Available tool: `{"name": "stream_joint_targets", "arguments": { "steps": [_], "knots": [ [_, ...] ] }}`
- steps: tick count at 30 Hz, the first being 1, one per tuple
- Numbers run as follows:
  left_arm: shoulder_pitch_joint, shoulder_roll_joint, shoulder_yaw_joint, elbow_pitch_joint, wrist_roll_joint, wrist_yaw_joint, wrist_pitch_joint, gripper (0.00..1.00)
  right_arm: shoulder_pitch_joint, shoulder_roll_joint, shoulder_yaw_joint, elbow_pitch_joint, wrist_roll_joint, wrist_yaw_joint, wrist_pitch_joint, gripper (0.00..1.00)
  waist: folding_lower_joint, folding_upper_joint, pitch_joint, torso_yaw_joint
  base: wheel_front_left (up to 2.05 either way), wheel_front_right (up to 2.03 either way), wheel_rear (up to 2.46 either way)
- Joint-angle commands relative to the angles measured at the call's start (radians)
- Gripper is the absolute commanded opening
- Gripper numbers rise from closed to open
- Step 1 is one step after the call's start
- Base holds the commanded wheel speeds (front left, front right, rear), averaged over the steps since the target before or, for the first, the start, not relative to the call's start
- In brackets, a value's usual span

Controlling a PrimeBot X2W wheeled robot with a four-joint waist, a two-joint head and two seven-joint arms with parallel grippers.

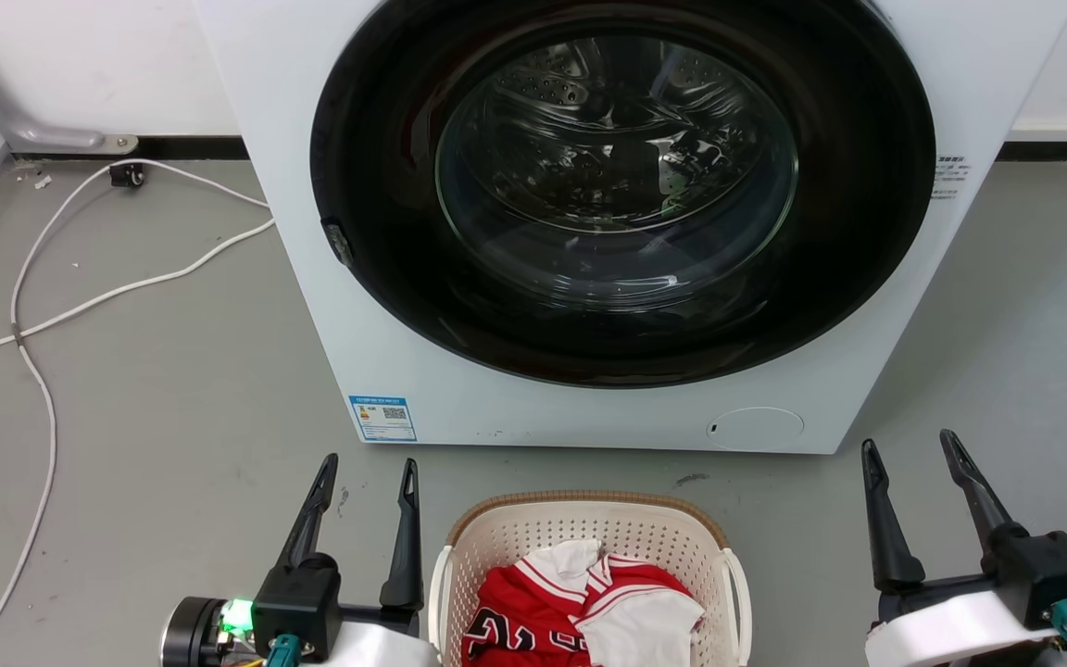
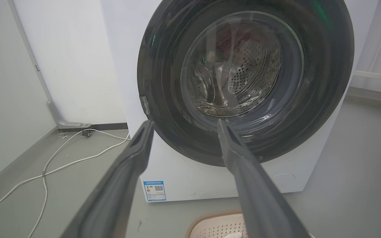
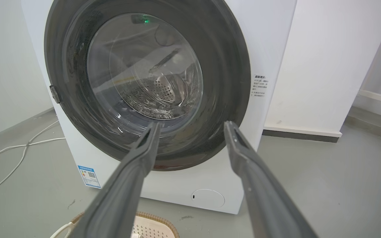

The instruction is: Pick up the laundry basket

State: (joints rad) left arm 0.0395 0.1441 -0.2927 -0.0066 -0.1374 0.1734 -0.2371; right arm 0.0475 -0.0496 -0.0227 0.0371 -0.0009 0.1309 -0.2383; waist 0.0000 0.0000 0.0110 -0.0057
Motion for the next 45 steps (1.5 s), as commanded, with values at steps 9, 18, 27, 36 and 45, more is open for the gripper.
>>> {"name": "stream_joint_targets", "arguments": {
  "steps": [9, 18, 27, 36, 45],
  "knots": [
    [0.014, -0.02, 0.023, 0.015, 0.069, -0.026, -0.023, 1.0, -0.002, -0.001, 0.002, 0.01, -0.039, 0.0, -0.021, 1.0, 0.0, 0.0, 0.005, -0.003, 0.0, 0.0, 0.0],
    [0.021, -0.039, 0.041, 0.016, 0.108, -0.05, -0.029, 1.0, -0.005, -0.001, 0.0, 0.008, -0.057, 0.0, -0.027, 1.0, 0.0, 0.0, 0.006, -0.006, 0.0, 0.0, 0.0],
    [0.025, -0.05, 0.059, 0.017, 0.117, -0.066, -0.029, 1.0, -0.002, -0.001, -0.002, 0.004, -0.051, 0.0, -0.027, 1.0, 0.0, 0.0, 0.004, -0.006, 0.0, 0.0, 0.0],
    [0.029, -0.06, 0.07, 0.016, 0.123, -0.066, -0.029, 1.0, -0.001, -0.001, 0.0, 0.007, -0.054, 0.0, -0.027, 1.0, 0.0, 0.0, 0.011, -0.009, 0.0, 0.0, 0.0],
    [-0.008, -0.066, 0.079, 0.064, 0.116, -0.085, -0.028, 1.0, -0.034, -0.001, -0.019, 0.029, -0.065, 0.0, -0.027, 1.0, 0.0, 0.0, 0.08, -0.021, 0.0, 0.0, 0.0]
  ]
}}
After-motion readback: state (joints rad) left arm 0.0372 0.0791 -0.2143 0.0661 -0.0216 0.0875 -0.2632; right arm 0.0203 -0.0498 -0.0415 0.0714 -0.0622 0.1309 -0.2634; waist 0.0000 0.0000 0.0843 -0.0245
